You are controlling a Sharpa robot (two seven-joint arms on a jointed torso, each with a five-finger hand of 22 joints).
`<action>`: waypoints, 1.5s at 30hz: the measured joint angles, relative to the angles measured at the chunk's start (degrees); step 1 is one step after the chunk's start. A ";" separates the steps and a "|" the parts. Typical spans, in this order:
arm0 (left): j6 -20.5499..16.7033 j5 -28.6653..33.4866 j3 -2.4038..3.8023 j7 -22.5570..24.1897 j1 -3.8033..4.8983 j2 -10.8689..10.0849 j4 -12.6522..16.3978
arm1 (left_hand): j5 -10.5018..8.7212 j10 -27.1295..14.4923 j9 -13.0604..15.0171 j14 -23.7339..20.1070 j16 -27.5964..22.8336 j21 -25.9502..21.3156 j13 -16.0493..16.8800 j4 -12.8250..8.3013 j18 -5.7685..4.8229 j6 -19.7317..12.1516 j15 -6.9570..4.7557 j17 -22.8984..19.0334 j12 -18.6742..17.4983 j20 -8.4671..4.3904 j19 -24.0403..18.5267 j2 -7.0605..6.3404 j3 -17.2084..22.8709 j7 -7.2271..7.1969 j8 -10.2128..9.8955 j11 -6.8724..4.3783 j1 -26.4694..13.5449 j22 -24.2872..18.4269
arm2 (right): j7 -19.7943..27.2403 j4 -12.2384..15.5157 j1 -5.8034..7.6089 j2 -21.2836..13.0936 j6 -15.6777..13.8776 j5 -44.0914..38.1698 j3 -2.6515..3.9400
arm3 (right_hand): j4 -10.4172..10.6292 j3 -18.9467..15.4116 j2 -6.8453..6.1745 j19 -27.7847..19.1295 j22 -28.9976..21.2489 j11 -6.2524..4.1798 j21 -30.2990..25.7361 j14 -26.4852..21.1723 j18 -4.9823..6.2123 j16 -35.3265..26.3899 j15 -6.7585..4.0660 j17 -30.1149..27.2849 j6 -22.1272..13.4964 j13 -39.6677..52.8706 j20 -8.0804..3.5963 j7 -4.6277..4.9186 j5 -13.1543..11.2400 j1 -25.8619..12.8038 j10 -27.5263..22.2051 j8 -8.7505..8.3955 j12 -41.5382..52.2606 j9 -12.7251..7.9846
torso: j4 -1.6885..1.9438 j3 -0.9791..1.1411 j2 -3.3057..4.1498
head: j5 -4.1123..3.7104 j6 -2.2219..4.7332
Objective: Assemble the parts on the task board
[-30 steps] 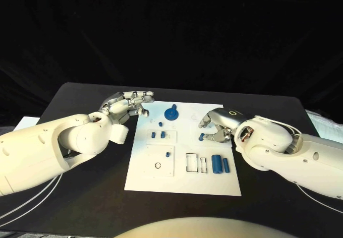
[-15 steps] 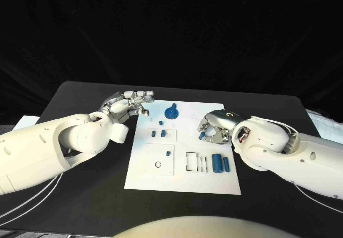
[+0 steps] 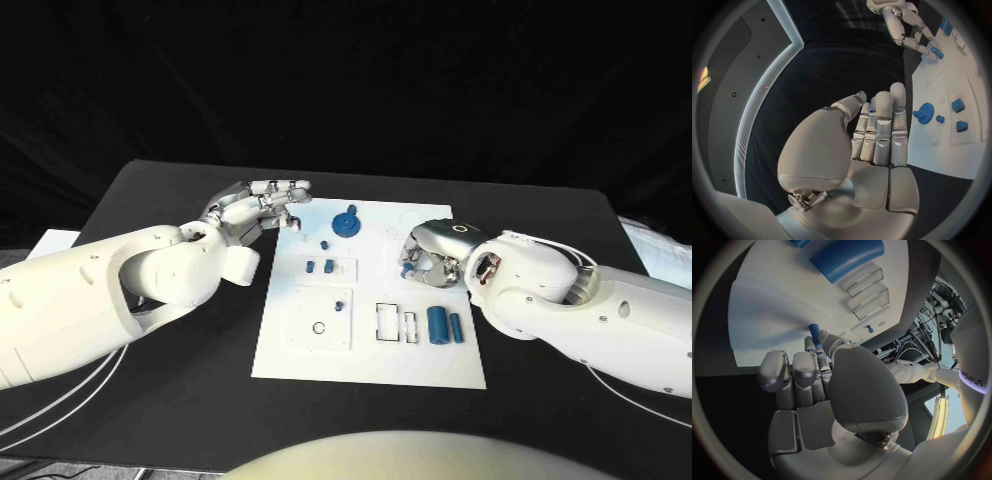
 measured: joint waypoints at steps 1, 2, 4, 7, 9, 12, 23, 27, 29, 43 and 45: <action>0.00 0.00 0.00 0.00 0.00 0.00 0.00 | 0.00 0.00 0.00 0.00 0.00 0.00 0.01 0.10 0.00 0.00 0.00 -0.03 0.11 0.00 0.00 0.00 -0.10 0.00 0.00 0.00 0.00 0.00 | 0.00 -0.07 -0.02 0.07 -0.05 0.00 0.02 | 0.00 0.00 0.00 0.00 0.04 -0.09 0.03 0.09 0.00 0.07 -0.09 0.07 0.00 0.01 0.00 0.00 -0.09 0.00 0.09 0.00 0.00 0.00 | 0.00 0.00 0.00 | 0.00 -0.02; 0.00 -0.01 0.00 0.00 0.00 0.01 0.01 | 0.00 0.00 0.00 0.00 0.00 0.00 0.04 0.22 0.00 0.00 0.00 -0.06 0.16 0.00 0.00 0.00 -0.22 0.00 0.00 0.00 0.00 0.00 | 0.00 -0.15 -0.06 0.17 -0.16 0.00 0.04 | -0.04 0.27 0.00 0.00 0.14 -0.05 0.03 0.08 0.00 0.33 -0.08 0.19 0.22 0.03 0.00 -0.17 -0.17 0.00 0.42 0.02 -0.23 0.03 | 0.02 0.00 0.00 | -0.01 -0.05; 0.00 -0.01 0.00 0.00 -0.01 0.01 0.02 | 0.00 0.00 0.00 0.00 0.00 0.00 0.05 0.22 0.00 0.00 0.00 -0.06 0.16 0.00 0.00 0.00 -0.22 0.00 0.00 0.00 0.00 0.00 | -0.01 -0.30 -0.14 0.28 -0.46 -0.02 0.05 | -0.18 0.64 0.00 0.47 0.46 -0.07 0.41 0.08 0.00 0.57 -0.08 0.45 0.72 0.05 -0.12 -0.10 -0.18 0.00 0.72 0.29 -0.29 0.10 | 0.05 0.00 -0.03 | -0.01 -0.10; 0.00 -0.02 0.00 0.00 -0.01 0.01 0.03 | 0.00 0.00 0.00 0.00 0.00 0.00 0.05 0.22 0.00 0.00 0.00 -0.06 0.16 0.00 0.00 0.00 -0.22 0.00 0.00 0.00 0.00 0.00 | -0.02 -0.46 -0.32 0.39 -1.37 -0.08 0.03 | -0.51 1.23 0.08 0.72 1.05 0.12 0.85 0.08 0.00 0.91 -0.08 0.92 1.60 0.21 -0.30 -0.32 -0.30 -0.08 1.37 0.50 -0.43 0.24 | 0.07 -0.01 -0.05 | -0.01 -0.13; 0.00 -0.03 0.00 0.00 -0.01 -0.01 0.03 | 0.00 0.00 0.00 0.00 0.00 0.00 0.04 0.22 0.00 0.00 0.00 -0.06 0.17 0.00 0.00 0.00 -0.22 0.00 0.00 0.00 0.00 0.01 | -0.01 -0.46 -0.44 0.42 -2.14 -0.09 -0.05 | -0.74 1.67 0.08 0.76 1.42 0.29 1.08 0.06 0.00 1.35 -0.47 1.27 2.03 0.26 -0.34 -0.40 -0.41 -0.08 1.56 0.84 -0.44 0.26 | 0.07 -0.01 -0.07 | 0.02 -0.15; 0.00 -0.03 0.00 0.01 -0.02 -0.06 0.06 | 0.00 0.00 0.00 0.00 0.00 0.00 0.04 0.23 0.00 0.00 0.00 -0.06 0.17 0.00 0.00 0.00 -0.22 0.00 0.00 0.00 0.00 0.01 | -0.01 0.08 -0.67 0.18 -3.50 -0.08 -0.17 | -1.11 2.05 0.10 0.97 1.83 0.23 1.20 0.09 0.00 1.60 -0.50 1.66 2.18 0.26 -0.46 -0.54 -0.54 -0.09 1.63 0.89 -0.53 0.44 | 0.07 -0.02 -0.09 | 0.09 -0.15; 0.00 -0.05 0.00 0.10 -0.05 -0.19 0.14 | 0.00 -0.20 0.00 0.00 0.00 0.00 0.04 0.23 0.00 0.00 0.00 -0.05 0.16 0.00 0.00 0.00 -0.22 0.00 0.23 -0.21 0.00 -0.04 | 0.31 6.95 -0.67 -1.66 -8.26 1.40 0.96 | -1.82 3.59 0.16 1.33 2.45 0.53 1.75 0.09 0.00 2.37 -0.49 2.37 2.34 0.16 -0.50 -0.50 0.06 -0.15 1.92 0.87 -1.14 0.44 | -0.04 -0.05 -0.09 | 0.26 0.00; 0.00 -0.05 0.00 0.11 -0.06 -0.18 0.15 | 0.00 -0.20 0.00 0.00 0.00 0.00 0.03 0.23 0.00 0.00 0.00 -0.05 0.16 0.00 0.00 0.00 -0.22 0.00 0.23 -0.22 0.00 -0.04 | 0.46 8.81 -0.67 -1.42 -9.23 2.19 1.07 | -1.96 3.73 0.15 1.33 2.56 0.53 1.75 0.09 0.00 2.59 -0.49 2.47 2.44 0.15 -0.50 -0.40 0.42 -0.15 1.93 0.85 -1.32 0.41 | -0.01 -0.07 -0.09 | 0.42 0.04; 0.00 -0.05 0.00 0.11 -0.06 -0.14 0.15 | 0.00 -0.20 0.00 0.00 0.00 0.00 0.03 0.23 0.00 0.00 0.00 -0.05 0.16 0.00 0.00 0.00 -0.22 0.00 0.23 -0.21 0.00 -0.04 | 0.57 9.36 -0.72 -0.90 -9.48 2.65 1.12 | -2.11 3.89 0.15 1.33 2.62 0.52 1.97 0.09 0.00 2.66 -0.49 2.56 2.43 0.12 -0.50 -0.39 0.42 -0.16 1.92 0.81 -1.33 0.40 | 0.03 -0.07 -0.08 | 0.58 0.04; 0.00 -0.07 0.01 0.13 -0.08 0.43 0.01 | 0.00 -0.19 0.00 0.00 0.00 0.00 0.03 0.23 0.00 0.00 0.00 -0.11 0.45 0.00 0.00 0.00 -0.22 0.00 0.23 -0.22 0.00 -0.03 | 3.15 8.75 -3.09 7.20 -9.77 8.15 -0.74 | -2.85 5.04 0.13 1.53 2.96 0.69 2.20 0.09 0.00 2.93 -0.49 2.89 2.20 0.13 -0.30 -0.17 1.41 -0.17 2.09 0.74 -2.11 0.31 | 0.07 -0.10 -0.03 | 3.10 -0.48; 0.00 -0.08 0.01 0.14 -0.08 0.50 -0.01 | 0.00 -0.19 0.00 0.00 0.00 0.00 0.02 0.23 0.00 0.00 0.00 -0.11 0.50 0.00 0.00 0.00 -0.22 0.00 0.23 -0.22 0.00 -0.03 | 3.51 7.65 -3.34 8.20 -9.61 8.42 -1.54 | -2.85 5.04 0.13 1.53 2.96 0.69 2.20 0.09 0.00 2.94 -0.49 2.89 2.20 0.13 -0.30 -0.16 1.41 -0.17 2.09 0.64 -2.22 0.31 | 0.07 -0.10 -0.01 | 3.43 -0.57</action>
